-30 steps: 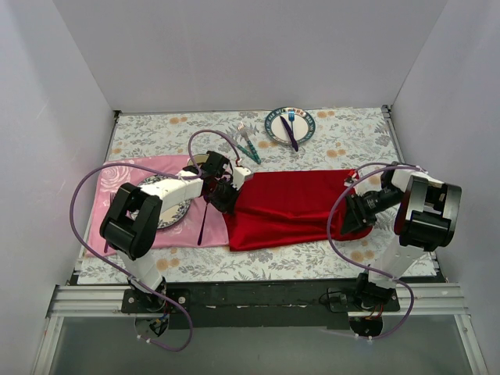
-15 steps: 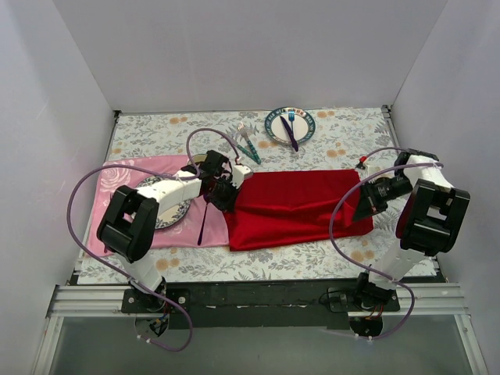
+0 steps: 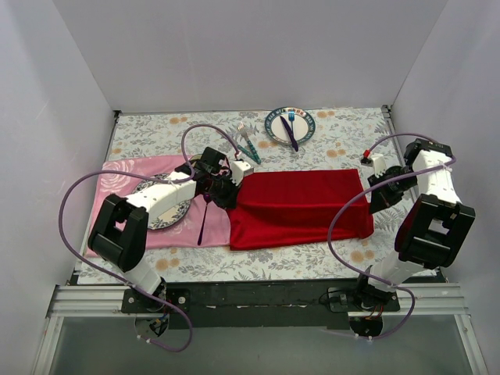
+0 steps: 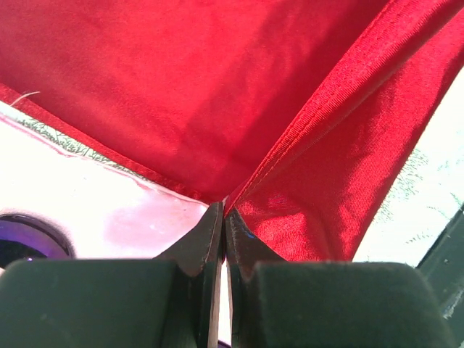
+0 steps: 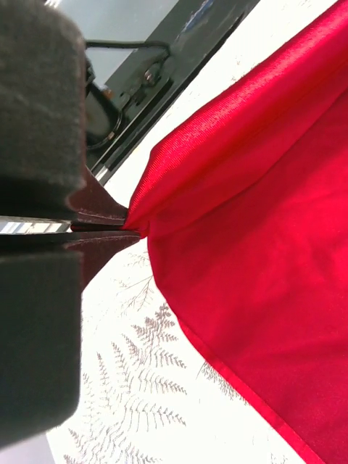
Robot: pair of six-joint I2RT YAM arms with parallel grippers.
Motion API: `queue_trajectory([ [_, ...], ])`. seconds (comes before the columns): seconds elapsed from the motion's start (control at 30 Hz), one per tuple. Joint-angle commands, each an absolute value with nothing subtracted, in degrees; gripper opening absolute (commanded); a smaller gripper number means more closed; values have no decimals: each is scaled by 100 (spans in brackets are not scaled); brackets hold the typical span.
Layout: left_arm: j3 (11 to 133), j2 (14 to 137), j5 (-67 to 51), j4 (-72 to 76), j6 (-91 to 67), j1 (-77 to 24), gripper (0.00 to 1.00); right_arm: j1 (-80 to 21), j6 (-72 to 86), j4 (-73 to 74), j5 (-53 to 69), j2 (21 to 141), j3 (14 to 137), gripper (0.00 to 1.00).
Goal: Fold the napkin into a case and place the utensils inside
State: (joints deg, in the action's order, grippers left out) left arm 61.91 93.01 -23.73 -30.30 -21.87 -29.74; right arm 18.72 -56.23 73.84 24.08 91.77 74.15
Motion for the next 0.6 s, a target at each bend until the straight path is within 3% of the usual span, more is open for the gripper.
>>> queue_trajectory([
  [0.0, 6240, 8895, -2567, -3208, -2092, -2944, 0, 1898, -5915, 7488, 2259, 8974, 7462, 1],
  [0.3, 6661, 8183, -2014, -3103, -2118, -2953, 0, 1898, -6292, 7085, 1793, 8544, 9025, 1],
  [0.57, 7391, 7752, -1713, -3032, -1662, -2962, 0, 1898, -7345, 6012, 1661, 7639, 9097, 1],
])
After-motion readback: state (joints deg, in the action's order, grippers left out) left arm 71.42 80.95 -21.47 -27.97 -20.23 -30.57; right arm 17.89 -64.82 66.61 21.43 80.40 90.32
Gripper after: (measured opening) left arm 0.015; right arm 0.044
